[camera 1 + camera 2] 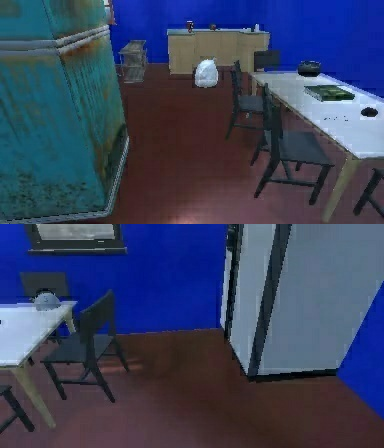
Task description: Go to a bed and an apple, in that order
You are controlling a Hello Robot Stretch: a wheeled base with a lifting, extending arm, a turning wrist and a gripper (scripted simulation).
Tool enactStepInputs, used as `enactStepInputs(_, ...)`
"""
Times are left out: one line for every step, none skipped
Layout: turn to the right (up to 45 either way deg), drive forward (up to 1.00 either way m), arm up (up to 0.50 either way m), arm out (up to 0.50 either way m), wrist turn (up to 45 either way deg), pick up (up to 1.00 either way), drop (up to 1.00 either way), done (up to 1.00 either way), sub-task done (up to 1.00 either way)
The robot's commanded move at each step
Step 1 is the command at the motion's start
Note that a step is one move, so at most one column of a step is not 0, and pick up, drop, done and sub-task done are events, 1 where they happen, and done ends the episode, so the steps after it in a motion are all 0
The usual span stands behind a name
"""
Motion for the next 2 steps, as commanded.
enactStepInputs(0.0,1.0,0.0,0.0,0.0,0.0,0.0,0.0,0.0)
enactStepInputs(0.0,1.0,0.0,0.0,0.0,0.0,0.0,0.0,0.0)
